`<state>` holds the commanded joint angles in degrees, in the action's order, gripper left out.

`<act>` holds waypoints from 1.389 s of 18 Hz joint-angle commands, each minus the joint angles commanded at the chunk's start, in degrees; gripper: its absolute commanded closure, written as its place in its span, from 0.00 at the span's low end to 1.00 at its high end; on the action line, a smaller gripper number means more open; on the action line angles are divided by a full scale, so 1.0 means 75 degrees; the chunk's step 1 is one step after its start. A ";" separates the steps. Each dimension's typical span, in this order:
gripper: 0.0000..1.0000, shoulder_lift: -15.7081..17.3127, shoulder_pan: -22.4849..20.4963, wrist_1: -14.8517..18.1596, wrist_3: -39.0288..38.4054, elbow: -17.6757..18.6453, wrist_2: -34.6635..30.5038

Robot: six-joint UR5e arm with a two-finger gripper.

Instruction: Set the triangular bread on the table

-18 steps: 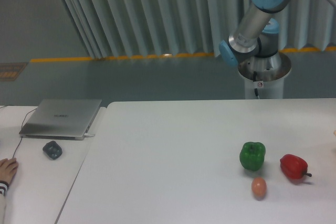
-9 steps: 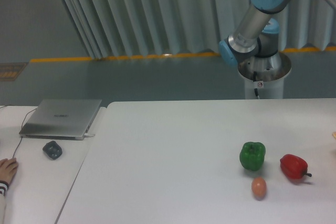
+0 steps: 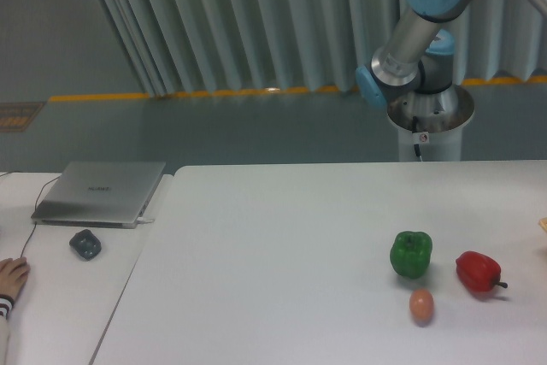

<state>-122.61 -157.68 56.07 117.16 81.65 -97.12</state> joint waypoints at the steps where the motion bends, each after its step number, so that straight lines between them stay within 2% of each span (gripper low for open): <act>1: 0.88 0.0000 0.0000 0.0000 -0.0012 0.0000 -0.0012; 3: 0.94 0.0023 0.0000 0.0012 -0.0023 0.0000 -0.0116; 4: 1.00 0.0035 0.0012 0.0012 -0.0047 0.0000 -0.0245; 10: 1.00 0.0047 0.0105 0.0035 -0.0152 0.0000 -0.0387; 12: 1.00 0.0058 0.0105 0.0175 -0.0152 -0.0046 -0.0387; 16: 1.00 0.0164 0.0071 0.0760 -0.0141 -0.0315 -0.0363; 17: 1.00 0.0176 0.0047 0.1005 -0.0141 -0.0490 -0.0305; 19: 1.00 0.0176 0.0024 0.1836 -0.0129 -0.1041 -0.0281; 20: 1.00 0.0187 -0.0011 0.2002 -0.0129 -0.1147 -0.0223; 22: 1.00 0.0351 -0.0058 0.2132 -0.0129 -0.1160 0.0186; 23: 1.00 0.0421 -0.0151 0.2342 -0.0141 -0.1183 0.0385; 25: 1.00 0.0597 -0.0374 0.2753 -0.0222 -0.1207 0.1332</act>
<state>-118.13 -160.48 76.72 115.49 72.60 -87.13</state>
